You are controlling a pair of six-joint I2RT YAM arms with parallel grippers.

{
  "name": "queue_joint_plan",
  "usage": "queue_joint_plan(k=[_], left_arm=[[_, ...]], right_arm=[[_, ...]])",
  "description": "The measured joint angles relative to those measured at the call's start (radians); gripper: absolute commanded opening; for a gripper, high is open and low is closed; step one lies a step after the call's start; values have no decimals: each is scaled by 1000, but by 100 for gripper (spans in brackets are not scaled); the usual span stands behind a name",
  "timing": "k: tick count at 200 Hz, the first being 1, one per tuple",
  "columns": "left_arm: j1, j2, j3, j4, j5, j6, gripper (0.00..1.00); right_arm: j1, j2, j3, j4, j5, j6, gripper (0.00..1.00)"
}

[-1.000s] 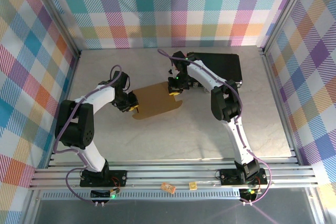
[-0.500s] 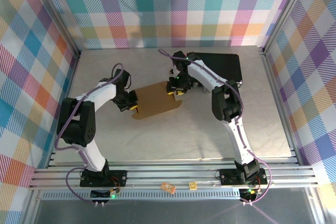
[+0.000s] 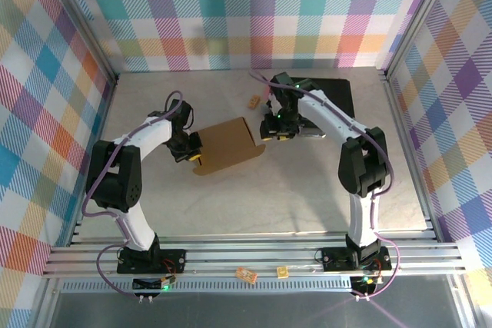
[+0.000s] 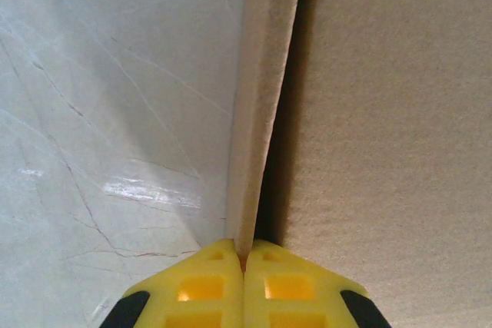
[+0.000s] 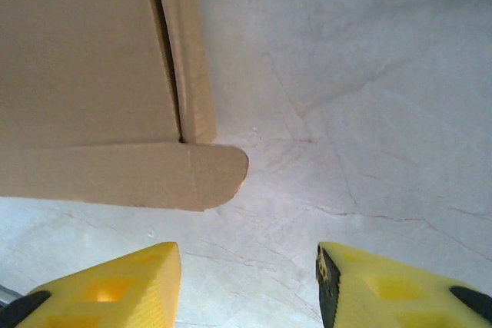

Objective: Fold the paper box

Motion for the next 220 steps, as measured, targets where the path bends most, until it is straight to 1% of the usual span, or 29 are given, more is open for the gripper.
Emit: queue_joint_plan(k=[9, 31, 49, 61, 72, 88, 119, 128, 157, 169, 190, 220], left_arm=[[-2, 3, 6, -7, -3, 0, 0], [-2, 13, 21, -23, -4, 0, 0], [-2, 33, 55, -62, -3, 2, 0], [-2, 51, 85, -97, -1, 4, 0], [-2, 65, 116, -133, 7, 6, 0], [-2, 82, 161, -188, 30, 12, 0], [0, 87, 200, -277, 98, 26, 0], [0, 87, 202, -293, 121, 27, 0], [6, 87, 202, -331, 196, 29, 0], [7, 87, 202, -335, 224, 29, 0], [9, 87, 202, -348, 261, 30, 0], [14, 87, 202, -351, 306, 29, 0]], right_arm=[[12, 7, -8, 2, 0, -5, 51], [31, 21, -11, 18, -8, -23, 59], [34, 27, -17, 36, -40, -29, 60], [18, 36, -17, 44, -90, -28, 63], [-6, 47, -17, 50, -138, -19, 68], [-52, 57, -16, 54, -216, 0, 71], [-150, 65, -27, 104, -400, 93, 80], [-176, 64, -46, 139, -455, 128, 83], [-248, 64, -166, 258, -610, 253, 85], [-259, 65, -200, 284, -658, 290, 87], [-254, 65, -246, 344, -735, 342, 88], [-241, 65, -306, 415, -804, 403, 89]])
